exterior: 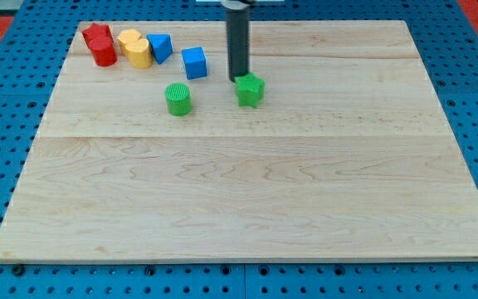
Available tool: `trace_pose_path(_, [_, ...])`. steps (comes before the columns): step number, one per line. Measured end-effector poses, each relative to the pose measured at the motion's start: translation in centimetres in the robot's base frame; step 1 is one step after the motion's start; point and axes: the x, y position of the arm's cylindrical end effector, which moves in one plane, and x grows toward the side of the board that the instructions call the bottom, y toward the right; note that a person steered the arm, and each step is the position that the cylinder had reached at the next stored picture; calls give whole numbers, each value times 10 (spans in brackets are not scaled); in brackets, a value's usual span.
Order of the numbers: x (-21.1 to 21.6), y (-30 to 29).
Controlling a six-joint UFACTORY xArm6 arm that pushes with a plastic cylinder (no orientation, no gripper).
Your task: Push the green star towards the green circle
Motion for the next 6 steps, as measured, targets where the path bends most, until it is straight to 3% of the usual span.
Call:
trace_pose_path(1, [6, 19])
trace_pose_path(2, [6, 102])
trace_pose_path(3, [20, 97])
trace_pose_path(5, [31, -39])
trace_pose_path(6, [13, -27])
